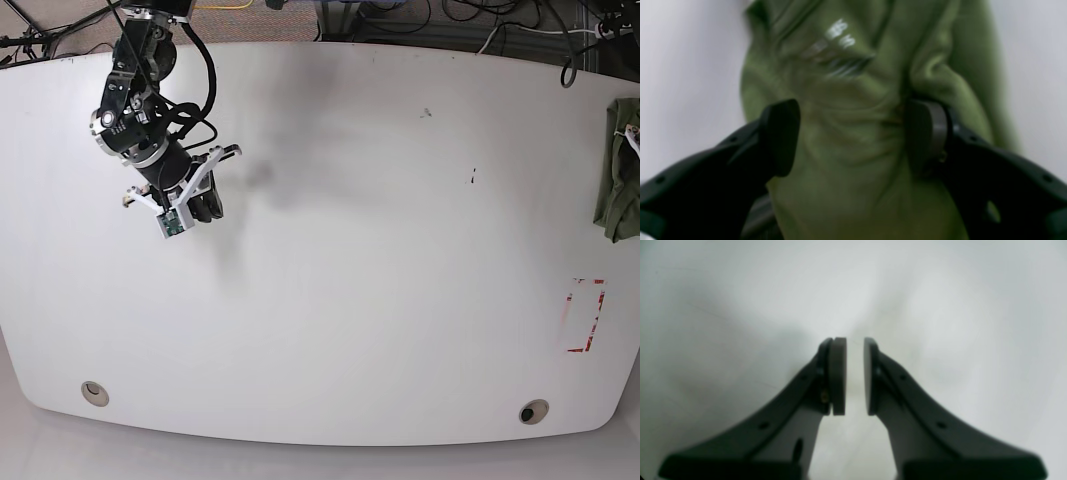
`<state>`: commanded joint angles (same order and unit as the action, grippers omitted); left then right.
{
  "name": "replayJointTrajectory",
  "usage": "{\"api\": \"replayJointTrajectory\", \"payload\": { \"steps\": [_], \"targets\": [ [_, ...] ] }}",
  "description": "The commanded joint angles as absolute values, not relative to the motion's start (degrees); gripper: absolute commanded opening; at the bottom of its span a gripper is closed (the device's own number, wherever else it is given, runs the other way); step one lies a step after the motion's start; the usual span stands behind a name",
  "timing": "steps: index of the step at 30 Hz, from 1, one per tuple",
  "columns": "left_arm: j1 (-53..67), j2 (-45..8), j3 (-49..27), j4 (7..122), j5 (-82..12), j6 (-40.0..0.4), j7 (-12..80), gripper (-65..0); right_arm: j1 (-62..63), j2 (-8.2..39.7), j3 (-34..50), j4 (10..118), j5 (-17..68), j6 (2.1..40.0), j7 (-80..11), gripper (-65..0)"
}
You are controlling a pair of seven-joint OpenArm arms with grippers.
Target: Fold the T-shirt properly
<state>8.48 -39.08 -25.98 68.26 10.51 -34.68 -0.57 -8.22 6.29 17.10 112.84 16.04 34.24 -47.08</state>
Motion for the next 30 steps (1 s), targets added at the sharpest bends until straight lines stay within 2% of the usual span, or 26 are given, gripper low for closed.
{"api": "replayJointTrajectory", "payload": {
  "steps": [6, 8, 10, 14, 23, 30],
  "targets": [
    [7.43, -33.54, -25.98, 78.99, 5.05, -34.59, 0.92, -20.0, -11.12, 7.43, 17.98, 112.75, 12.88, 34.15, -38.2, -56.3],
    [7.52, -30.11, -25.8, 83.38, 4.18, -34.59, 0.84, -21.9, -12.62, 7.34, 18.24, 112.75, 9.98, 34.15, -34.07, -56.3],
    [7.96, -25.71, -24.84, 88.31, 4.44, -34.59, 0.75, -26.5, -14.73, 6.9, 19.65, 112.75, 7.87, 34.15, -30.2, -56.3],
    [11.65, -21.05, -22.29, 95.6, 5.14, -34.59, 0.75, -31.9, -18.15, 5.14, 23.25, 112.75, 7.52, 34.15, -25.54, -56.1],
    [25.27, -9.98, -19.74, 110.99, 6.73, -34.59, 0.75, -32.4, -28.0, 4.35, 27.21, 113.01, 7.69, 34.77, -21.41, -56.3],
    [36.7, -3.03, -19.91, 114.86, 6.64, -34.59, 0.66, -32.4, -37.58, 2.59, 27.3, 113.1, 12.79, 34.77, -16.57, -56.3]
  ]
}}
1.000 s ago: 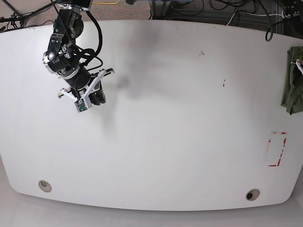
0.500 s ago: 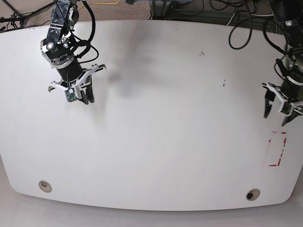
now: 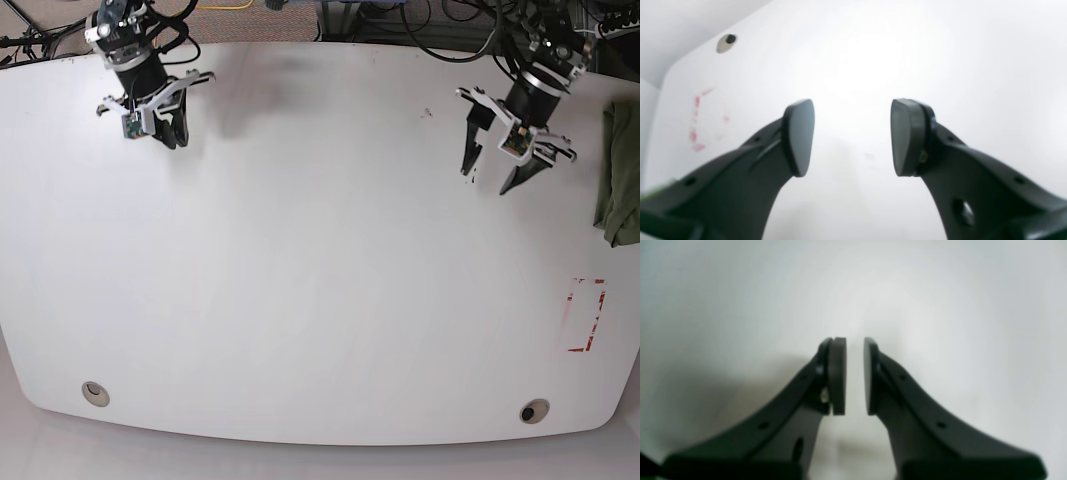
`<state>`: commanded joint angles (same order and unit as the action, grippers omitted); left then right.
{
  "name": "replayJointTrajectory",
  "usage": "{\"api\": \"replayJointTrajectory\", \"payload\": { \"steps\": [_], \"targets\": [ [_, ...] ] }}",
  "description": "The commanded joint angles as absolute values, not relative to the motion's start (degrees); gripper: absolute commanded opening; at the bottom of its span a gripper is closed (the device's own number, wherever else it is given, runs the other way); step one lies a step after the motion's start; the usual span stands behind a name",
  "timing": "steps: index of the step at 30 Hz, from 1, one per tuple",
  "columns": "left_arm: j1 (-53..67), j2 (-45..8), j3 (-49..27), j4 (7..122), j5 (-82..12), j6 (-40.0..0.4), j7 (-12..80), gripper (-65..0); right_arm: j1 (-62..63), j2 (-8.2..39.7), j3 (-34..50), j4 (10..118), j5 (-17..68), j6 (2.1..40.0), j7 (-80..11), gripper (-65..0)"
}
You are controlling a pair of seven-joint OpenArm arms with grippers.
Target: Fold the T-shirt properly
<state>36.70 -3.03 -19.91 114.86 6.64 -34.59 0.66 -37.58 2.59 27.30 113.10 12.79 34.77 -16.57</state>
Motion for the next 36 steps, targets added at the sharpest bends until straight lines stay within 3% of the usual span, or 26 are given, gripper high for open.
{"api": "replayJointTrajectory", "payload": {
  "steps": [9, 16, 21, 28, 36],
  "targets": [
    [52.79, 2.15, -19.47, 114.51, 6.29, -34.59, -7.16, -32.5, -49.54, 2.33, 26.95, 113.01, 16.75, 34.77, -12.26, -56.3],
    [62.64, 4.97, -18.51, 113.36, 6.29, -34.59, -7.52, -32.5, -58.07, 2.59, 26.95, 112.92, 21.05, 34.86, -10.42, -56.3],
    [66.51, 5.14, -18.51, 109.32, 4.0, -34.59, -7.52, -32.6, -62.46, 2.33, 26.95, 112.66, 21.14, 38.9, -8.92, -56.3],
    [66.33, 1.98, -18.15, 95.69, -4.18, -34.59, -7.52, -32.6, -64.92, -0.4, 27.12, 107.74, 20.7, 40.0, -8.75, -56.3],
    [56.75, -1.89, -15.87, 76.79, -5.76, -34.59, -7.52, -32.6, -58.86, -0.66, 26.77, 92.18, 14.29, 40.0, -8.66, -56.3]
  ]
}}
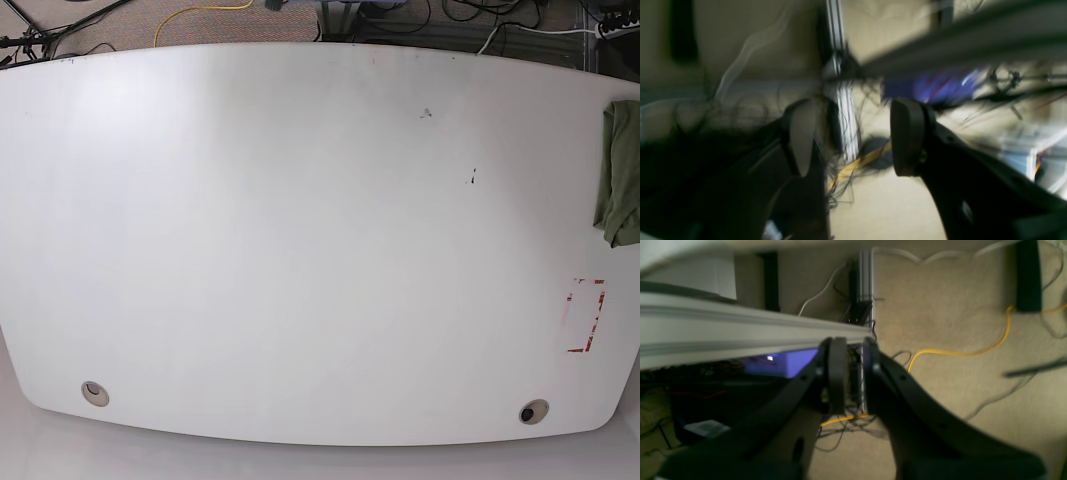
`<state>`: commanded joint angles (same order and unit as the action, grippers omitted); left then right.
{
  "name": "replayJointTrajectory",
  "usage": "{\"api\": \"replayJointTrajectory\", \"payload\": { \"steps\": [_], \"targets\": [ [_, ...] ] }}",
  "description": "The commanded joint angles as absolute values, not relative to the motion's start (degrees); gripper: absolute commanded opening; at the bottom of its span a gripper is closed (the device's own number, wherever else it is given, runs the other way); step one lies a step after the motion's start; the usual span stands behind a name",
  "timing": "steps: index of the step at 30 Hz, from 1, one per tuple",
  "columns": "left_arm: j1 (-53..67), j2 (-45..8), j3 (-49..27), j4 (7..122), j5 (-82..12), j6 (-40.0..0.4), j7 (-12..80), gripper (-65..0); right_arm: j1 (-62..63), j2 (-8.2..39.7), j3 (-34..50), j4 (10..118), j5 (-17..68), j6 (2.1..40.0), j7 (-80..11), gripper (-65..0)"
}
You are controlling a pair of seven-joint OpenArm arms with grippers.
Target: Fold the T-shirt properly
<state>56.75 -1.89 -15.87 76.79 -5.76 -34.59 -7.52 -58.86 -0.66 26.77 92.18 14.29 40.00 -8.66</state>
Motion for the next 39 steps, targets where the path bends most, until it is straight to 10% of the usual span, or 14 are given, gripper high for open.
{"api": "replayJointTrajectory", "payload": {
  "steps": [26, 39],
  "targets": [
    [17.98, -5.93, -9.1, 16.75, -0.92, -22.73, -7.78, -32.5, -33.8, -0.04, 26.86, 50.68, -4.53, 37.41, -0.31, -56.3],
    [6.64, -6.02, -6.9, 3.38, 7.43, -6.64, -7.34, -32.5, -24.75, 0.4, 26.86, 38.29, -8.4, 33.27, -0.22, -55.8]
  ]
}}
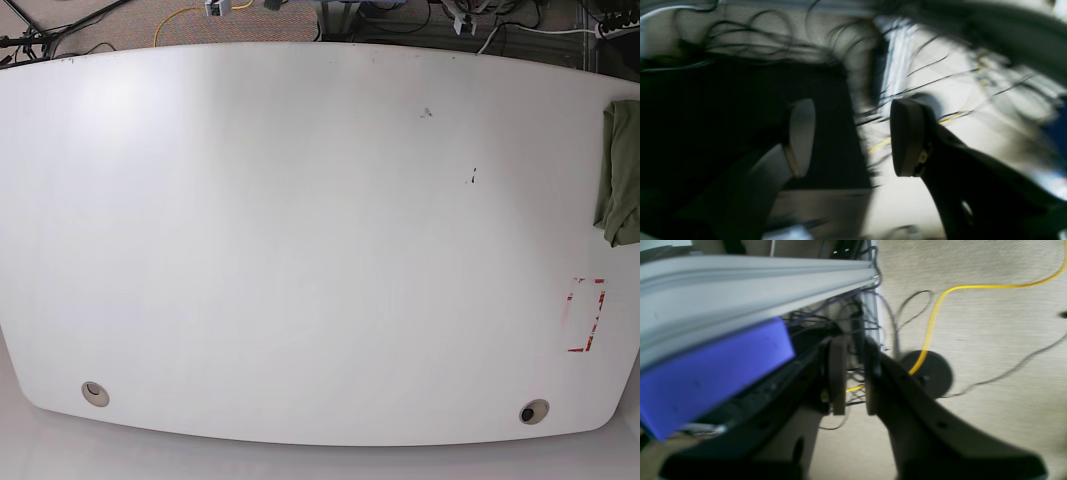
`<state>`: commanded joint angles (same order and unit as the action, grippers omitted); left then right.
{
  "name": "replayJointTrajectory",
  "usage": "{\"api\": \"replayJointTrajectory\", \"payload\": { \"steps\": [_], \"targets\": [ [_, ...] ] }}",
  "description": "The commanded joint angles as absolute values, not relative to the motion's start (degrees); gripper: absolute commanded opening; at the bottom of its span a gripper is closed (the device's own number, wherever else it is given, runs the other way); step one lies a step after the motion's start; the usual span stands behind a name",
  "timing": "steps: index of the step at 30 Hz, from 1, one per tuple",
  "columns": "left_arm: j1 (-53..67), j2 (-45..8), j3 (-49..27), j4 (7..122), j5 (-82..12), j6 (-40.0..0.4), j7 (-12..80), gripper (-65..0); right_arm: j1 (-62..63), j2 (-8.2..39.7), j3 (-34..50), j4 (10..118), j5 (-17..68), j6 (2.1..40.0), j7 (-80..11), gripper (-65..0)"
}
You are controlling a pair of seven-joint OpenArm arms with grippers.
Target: Fold the T-shirt properly
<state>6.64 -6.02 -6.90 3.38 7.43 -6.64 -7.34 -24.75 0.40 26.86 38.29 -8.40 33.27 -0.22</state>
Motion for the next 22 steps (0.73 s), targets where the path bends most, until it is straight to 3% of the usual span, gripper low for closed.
{"api": "replayJointTrajectory", "payload": {
  "steps": [4, 13, 22],
  "targets": [
    [4.35, -6.02, -6.9, 0.22, 7.96, -4.62, -7.34, -32.5, -22.64, 0.92, 26.77, 34.95, -8.48, 29.58, -0.22, -55.6],
    [3.38, -5.93, -5.41, 2.33, 7.87, -4.18, -1.98, -32.5, -19.74, 1.1, 21.58, 29.85, -8.31, 27.3, -0.22, -55.6],
    [3.65, -5.76, -4.88, 3.3, 7.87, -4.18, -1.71, -32.4, -19.38, 0.84, 18.51, 29.58, -7.96, 22.37, -0.04, -55.6]
  ]
}}
